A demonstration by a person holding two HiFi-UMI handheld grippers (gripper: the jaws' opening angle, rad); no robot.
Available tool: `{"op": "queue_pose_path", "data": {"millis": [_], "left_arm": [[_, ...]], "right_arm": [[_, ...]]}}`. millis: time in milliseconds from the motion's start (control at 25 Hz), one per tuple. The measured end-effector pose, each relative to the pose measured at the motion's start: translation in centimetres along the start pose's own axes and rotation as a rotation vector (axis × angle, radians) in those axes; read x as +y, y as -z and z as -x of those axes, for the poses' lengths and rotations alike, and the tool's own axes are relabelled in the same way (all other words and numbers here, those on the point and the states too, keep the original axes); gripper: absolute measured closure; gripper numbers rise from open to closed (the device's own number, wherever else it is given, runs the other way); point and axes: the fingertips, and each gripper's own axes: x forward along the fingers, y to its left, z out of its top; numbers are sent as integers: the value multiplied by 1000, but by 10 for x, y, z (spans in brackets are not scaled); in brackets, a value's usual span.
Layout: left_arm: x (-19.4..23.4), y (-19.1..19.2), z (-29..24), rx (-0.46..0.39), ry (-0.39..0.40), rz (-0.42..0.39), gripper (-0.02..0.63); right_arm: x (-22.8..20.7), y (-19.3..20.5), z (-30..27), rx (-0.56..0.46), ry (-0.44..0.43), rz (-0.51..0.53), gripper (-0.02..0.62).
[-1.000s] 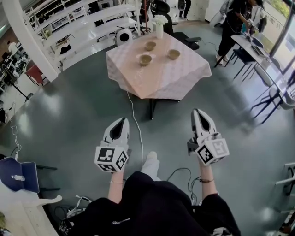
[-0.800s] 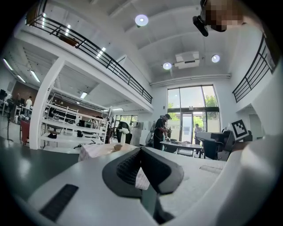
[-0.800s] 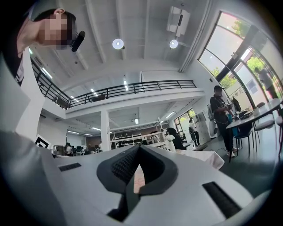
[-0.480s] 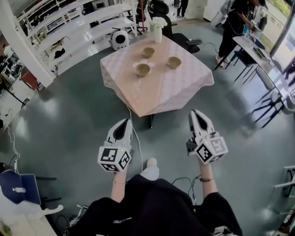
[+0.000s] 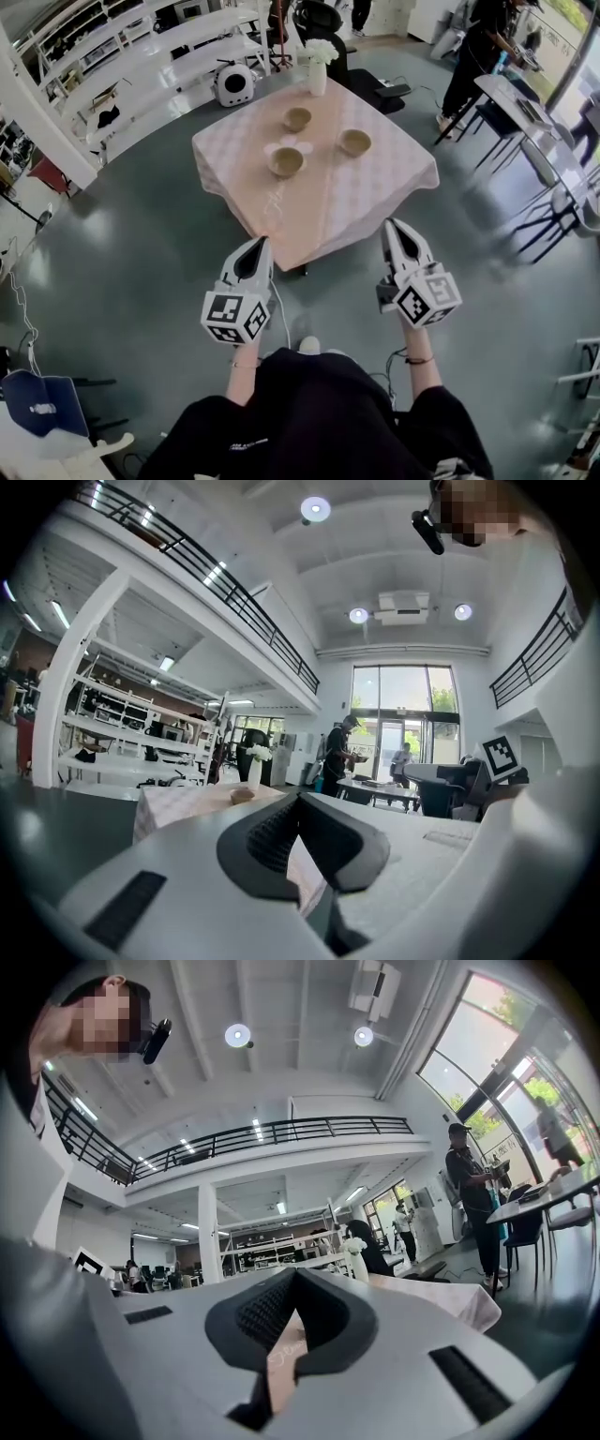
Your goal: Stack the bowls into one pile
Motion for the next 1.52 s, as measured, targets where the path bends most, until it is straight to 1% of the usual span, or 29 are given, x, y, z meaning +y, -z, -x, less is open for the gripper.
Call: {"op": "queue_pose_path", "data": {"millis": [440,600,760,1040,1320,1520], "left_arm": [[17,18,-57,51,16,37,609],[25,26,-76,74,2,52,609],[32,27,-102,85,-18,72,609],[33,38,-166,121,-38,112,609],[30,50,-229,155,-63,148,609],[31,59,-267,175,-79,163,609]], "right_arm": [[-40,12,-45,24,28,-23,603],[-57,21,-65,44,32,-45,603],[-80,23,-91,64,21,-63,603],[-131,27,-139,108,-4,-91,603],[-179,41,-183,171,-35,-109,603],[-206,53,-212,217,-57,-114,603]]}}
